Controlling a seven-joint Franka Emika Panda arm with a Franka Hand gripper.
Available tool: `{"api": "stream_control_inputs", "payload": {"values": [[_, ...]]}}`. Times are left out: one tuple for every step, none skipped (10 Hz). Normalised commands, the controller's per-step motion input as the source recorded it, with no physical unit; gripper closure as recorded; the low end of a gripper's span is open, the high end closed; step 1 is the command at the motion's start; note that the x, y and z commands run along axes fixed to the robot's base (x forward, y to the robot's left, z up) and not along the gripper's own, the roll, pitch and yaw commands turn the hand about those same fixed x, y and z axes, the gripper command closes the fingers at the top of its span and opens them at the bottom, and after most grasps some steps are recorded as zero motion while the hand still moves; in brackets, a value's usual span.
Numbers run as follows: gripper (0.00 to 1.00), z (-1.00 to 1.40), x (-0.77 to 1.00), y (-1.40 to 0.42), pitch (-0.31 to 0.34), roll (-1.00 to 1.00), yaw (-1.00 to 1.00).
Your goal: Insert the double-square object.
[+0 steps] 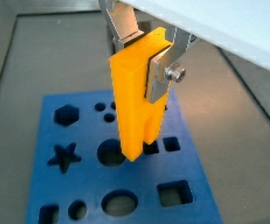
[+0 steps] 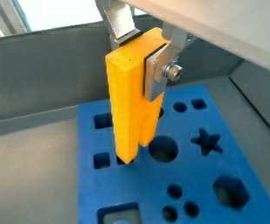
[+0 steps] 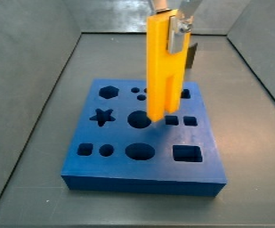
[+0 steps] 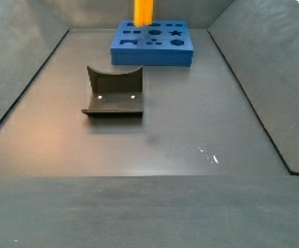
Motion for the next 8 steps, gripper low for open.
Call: {"api": "stream_control_inputs", "payload": {"values": [[1.00,0.00,0.25,0.00,0.141,0.37,-0.43],[1.00,0.21,0.18,0.00,0.157,0.28,-0.48],[1.00,0.35,0.13,-0.01,0.213,0.23,-0.47],[1.00,0.41,0.09,-0.03,0.293,0.16,-0.47],[1.00,0.36,0.18,-0.05,0.259,0.05,-0.52],[1.00,0.20,0.19,-0.03,0.123,0.00,-0.69],[1.00,0.00,0.18,-0.02,0.051,-0.01,-0.83],[1.00,0.00,0.17,0.00,0.000,-0.06,-0.93]]}}
